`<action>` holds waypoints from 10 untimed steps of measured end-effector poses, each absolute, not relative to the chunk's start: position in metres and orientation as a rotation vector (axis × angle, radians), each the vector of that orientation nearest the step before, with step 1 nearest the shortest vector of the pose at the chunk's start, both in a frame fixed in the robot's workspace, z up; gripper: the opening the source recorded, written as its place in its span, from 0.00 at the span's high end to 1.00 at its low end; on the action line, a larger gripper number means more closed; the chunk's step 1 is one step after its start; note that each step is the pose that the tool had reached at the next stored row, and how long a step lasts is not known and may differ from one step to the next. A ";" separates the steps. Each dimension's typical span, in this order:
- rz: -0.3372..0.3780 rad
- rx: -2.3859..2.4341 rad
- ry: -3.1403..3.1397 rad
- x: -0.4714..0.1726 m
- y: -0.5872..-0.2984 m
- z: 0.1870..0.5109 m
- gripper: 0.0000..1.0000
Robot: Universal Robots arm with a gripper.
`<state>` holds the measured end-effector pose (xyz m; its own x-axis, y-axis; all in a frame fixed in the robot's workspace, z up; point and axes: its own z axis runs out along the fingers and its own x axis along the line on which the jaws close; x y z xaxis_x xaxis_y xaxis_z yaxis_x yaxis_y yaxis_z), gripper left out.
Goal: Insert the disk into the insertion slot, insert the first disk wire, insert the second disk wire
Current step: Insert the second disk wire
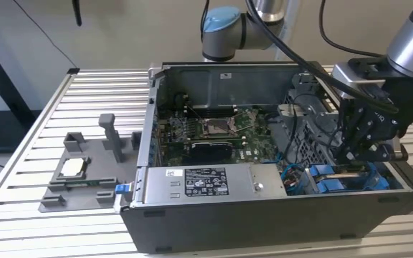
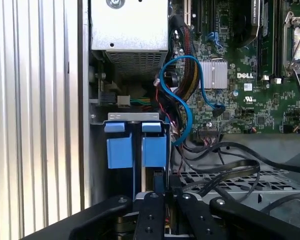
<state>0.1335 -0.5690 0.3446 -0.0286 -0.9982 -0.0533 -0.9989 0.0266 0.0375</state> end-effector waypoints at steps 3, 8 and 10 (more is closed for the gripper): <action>0.117 -2.174 2.234 0.136 -0.571 0.344 0.84; 0.135 -2.180 2.241 0.137 -0.573 0.343 0.84; 0.142 -2.181 2.243 0.139 -0.573 0.343 0.84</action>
